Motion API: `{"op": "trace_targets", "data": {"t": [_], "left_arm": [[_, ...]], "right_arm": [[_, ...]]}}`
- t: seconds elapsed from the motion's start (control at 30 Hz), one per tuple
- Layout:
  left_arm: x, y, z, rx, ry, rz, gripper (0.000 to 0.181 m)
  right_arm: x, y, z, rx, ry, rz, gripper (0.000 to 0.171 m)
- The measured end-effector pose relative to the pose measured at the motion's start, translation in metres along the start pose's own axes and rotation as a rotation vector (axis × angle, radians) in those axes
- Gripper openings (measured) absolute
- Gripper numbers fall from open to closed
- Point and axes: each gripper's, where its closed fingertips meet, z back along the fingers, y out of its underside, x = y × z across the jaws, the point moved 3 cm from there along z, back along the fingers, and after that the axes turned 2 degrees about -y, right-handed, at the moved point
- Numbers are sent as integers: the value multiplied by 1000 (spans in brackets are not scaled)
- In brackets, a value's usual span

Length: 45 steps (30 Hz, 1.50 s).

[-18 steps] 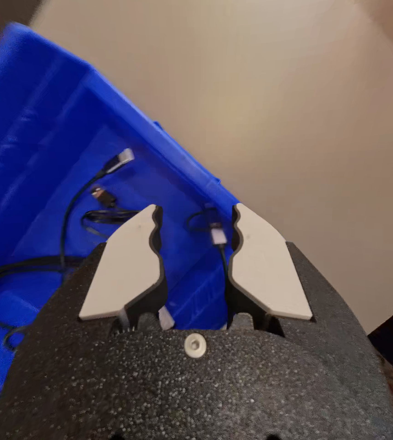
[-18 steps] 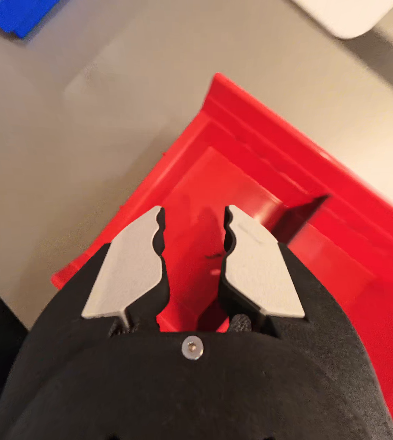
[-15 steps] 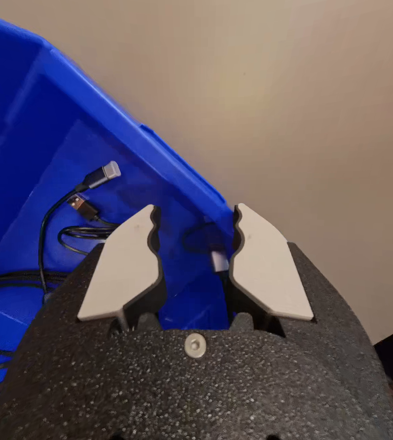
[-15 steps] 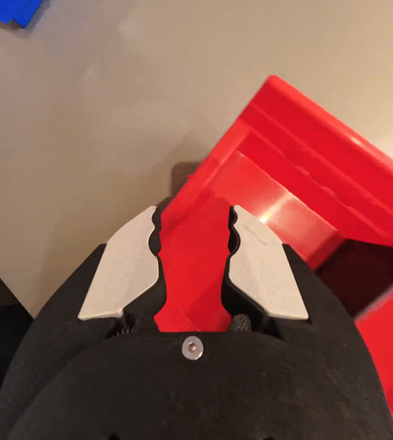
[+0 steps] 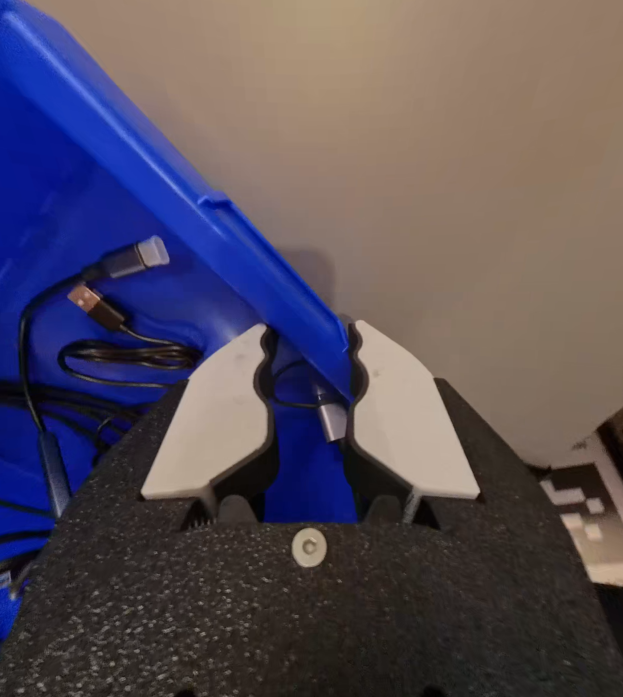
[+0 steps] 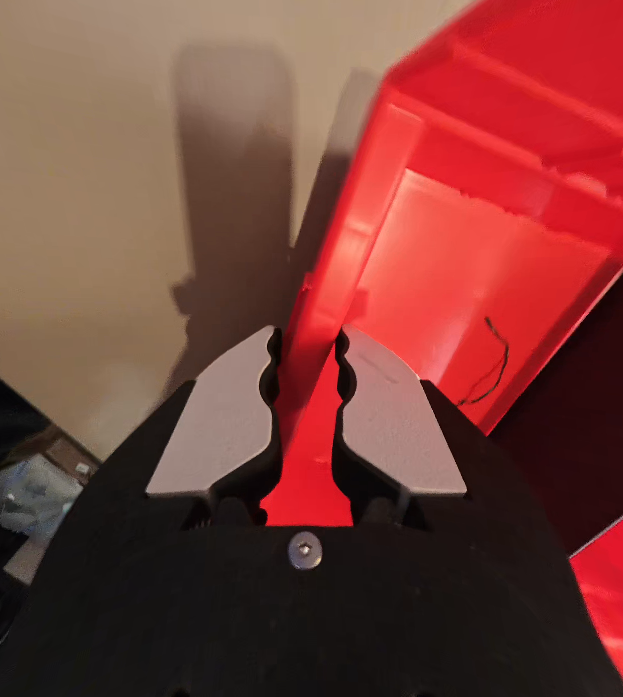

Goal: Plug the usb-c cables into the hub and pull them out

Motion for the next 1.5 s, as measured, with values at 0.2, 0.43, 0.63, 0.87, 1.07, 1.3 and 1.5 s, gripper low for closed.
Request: {"op": "trace_targets", "data": {"t": [0.2, 0.43, 0.63, 0.87, 1.07, 1.3, 1.5], "left_arm": [[-30, 85, 5, 322, -183, -107, 33], [-31, 92, -5, 154, -274, -43, 32], [-34, 132, -3, 184, -279, -235, 33], [-28, 176, -3, 170, -284, -340, 30], [-21, 185, -3, 150, -284, -366, 29], [-14, 196, -3, 141, -285, -401, 29], [-10, 205, -3, 147, -285, -437, 28]], "right_arm": [[8, 85, 7, 104, 138, -50, 34], [0, 108, 4, 36, 252, -38, 34], [-19, 127, 7, 54, 284, 35, 33], [-45, 145, 9, 54, 308, 25, 34], [-67, 152, 11, 43, 341, -15, 33], [-80, 167, 13, 46, 356, 16, 32], [-85, 179, 14, 49, 362, 84, 32]]}}
